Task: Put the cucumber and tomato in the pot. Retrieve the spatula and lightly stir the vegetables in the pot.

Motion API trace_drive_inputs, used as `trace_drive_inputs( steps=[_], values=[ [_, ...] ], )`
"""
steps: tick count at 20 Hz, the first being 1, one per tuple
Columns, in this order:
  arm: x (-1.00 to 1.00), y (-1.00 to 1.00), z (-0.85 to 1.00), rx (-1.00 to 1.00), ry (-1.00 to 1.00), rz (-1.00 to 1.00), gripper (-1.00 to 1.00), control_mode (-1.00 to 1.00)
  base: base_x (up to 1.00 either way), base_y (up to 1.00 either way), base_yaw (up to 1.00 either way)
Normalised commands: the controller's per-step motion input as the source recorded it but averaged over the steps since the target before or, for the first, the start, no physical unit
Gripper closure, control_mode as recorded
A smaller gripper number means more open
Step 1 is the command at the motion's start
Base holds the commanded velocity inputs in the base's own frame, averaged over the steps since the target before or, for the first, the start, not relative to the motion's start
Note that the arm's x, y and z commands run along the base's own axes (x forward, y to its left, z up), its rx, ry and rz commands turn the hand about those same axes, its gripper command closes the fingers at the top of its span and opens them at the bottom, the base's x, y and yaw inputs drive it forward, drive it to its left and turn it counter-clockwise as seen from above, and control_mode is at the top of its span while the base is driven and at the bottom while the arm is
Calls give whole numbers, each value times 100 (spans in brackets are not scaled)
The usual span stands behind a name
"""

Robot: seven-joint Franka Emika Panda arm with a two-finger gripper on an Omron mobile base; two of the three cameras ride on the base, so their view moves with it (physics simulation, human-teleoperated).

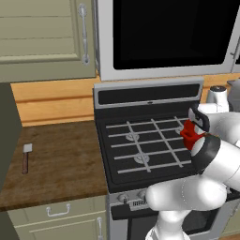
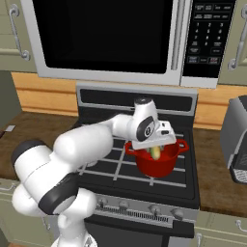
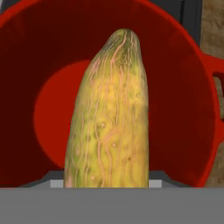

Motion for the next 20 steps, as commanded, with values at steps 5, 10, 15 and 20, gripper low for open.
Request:
trace_drive_inputs(
  steps=[5, 10, 15, 20],
  values=[
    [11, -5, -12, 0, 0, 0, -100, -100, 0, 0, 0],
    [-2, 0, 0, 0, -4, 0, -100, -100, 0, 0, 0],
    [-28, 3, 6, 0, -20, 0, -100, -100, 0, 0, 0],
    [-53, 44, 50, 0, -20, 0, -100, -100, 0, 0, 0]
  ],
)
